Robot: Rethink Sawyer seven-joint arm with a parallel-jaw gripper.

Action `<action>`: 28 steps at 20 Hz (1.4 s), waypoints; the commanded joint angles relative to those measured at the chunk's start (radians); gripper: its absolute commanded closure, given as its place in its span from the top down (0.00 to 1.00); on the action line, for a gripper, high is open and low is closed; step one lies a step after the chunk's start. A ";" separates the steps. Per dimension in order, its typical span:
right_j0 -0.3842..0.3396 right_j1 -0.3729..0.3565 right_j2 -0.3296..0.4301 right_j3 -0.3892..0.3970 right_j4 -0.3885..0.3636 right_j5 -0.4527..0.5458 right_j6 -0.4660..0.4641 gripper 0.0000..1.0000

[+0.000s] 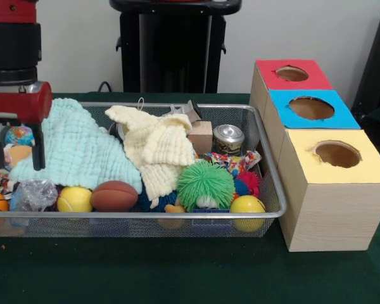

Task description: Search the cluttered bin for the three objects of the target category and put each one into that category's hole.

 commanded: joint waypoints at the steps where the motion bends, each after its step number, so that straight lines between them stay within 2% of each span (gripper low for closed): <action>1: 0.014 0.125 -0.005 -0.034 -0.078 -0.031 -0.253 1.00; 15: 0.001 0.169 -0.008 -0.038 -0.112 -0.073 -0.244 1.00; 24: -0.005 0.188 0.008 -0.091 -0.113 -0.054 -0.310 1.00; 28: 0.003 0.173 -0.006 -0.080 -0.132 -0.081 -0.282 1.00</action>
